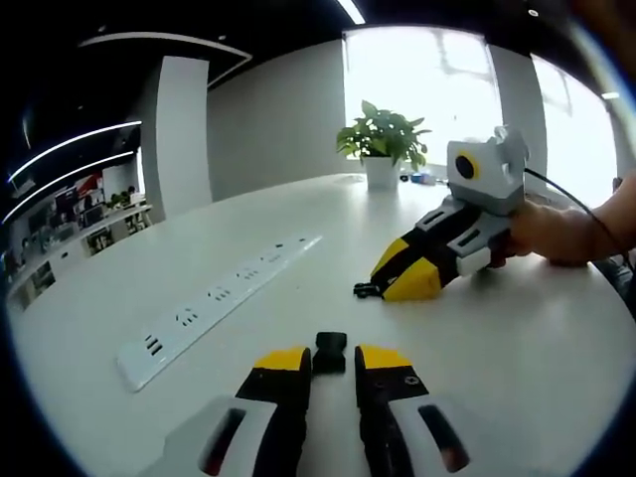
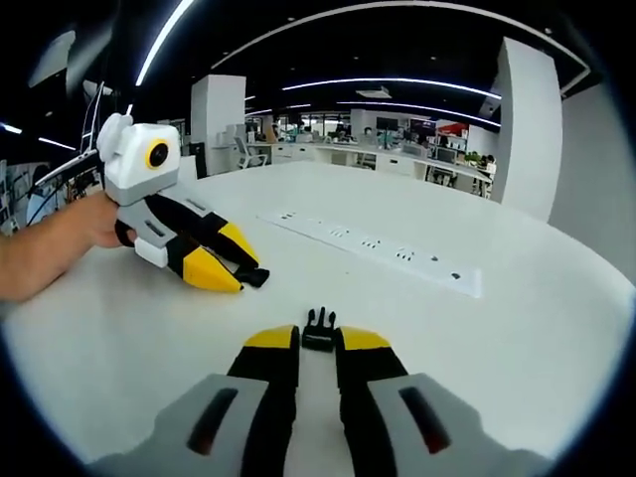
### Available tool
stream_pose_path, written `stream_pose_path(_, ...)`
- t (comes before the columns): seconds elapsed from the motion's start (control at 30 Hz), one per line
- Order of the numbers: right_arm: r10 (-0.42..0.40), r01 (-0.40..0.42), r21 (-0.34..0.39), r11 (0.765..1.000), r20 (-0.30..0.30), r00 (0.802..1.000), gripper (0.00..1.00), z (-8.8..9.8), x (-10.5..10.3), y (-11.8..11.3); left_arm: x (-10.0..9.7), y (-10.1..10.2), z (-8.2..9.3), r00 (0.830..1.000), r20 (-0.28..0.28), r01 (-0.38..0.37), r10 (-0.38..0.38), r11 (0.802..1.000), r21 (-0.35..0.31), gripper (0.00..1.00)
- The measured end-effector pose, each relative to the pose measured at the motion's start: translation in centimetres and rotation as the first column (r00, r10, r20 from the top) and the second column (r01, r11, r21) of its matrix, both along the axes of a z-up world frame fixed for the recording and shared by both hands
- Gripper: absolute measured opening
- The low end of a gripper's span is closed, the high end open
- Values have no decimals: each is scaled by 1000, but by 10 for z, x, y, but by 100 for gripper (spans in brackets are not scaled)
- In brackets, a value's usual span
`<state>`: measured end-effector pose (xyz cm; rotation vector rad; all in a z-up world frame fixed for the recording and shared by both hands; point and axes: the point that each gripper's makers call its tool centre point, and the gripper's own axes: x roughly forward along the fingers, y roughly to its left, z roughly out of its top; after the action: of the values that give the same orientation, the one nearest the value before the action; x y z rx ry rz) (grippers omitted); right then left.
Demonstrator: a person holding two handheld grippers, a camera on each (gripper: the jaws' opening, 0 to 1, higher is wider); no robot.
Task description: Snap the two parts of the plastic buckle together until the buckle closes and remains connected.
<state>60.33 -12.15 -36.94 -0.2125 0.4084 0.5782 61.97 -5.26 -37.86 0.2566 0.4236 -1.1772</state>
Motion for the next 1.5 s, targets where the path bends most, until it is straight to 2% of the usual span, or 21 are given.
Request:
stream_pose_path(0.1, 2, -2, -2, 1000, 2, 1000, 18, 0, 1, 2, 0, 0, 0, 1000, 1, 0, 0, 1000, 0, 17)
stream_pose_path(0.57, -11, 12, -24, 1000, 16, 1000, 14, 0, 3, 2, -3, 0, 1, 1000, -8, -16, 16, 1000, -3, 16)
stream_pose_path(0.87, -19, 19, -20, 1000, 17, 1000, 15, 0, 5, 0, -3, 2, 1, 1000, -12, -25, 25, 1000, -7, 15)
stream_pose_path(1.5, -12, 15, -50, 999, 45, 999, 13, -1, 8, -1, -3, 0, -2, 999, 2, -42, 42, 999, -1, 12)
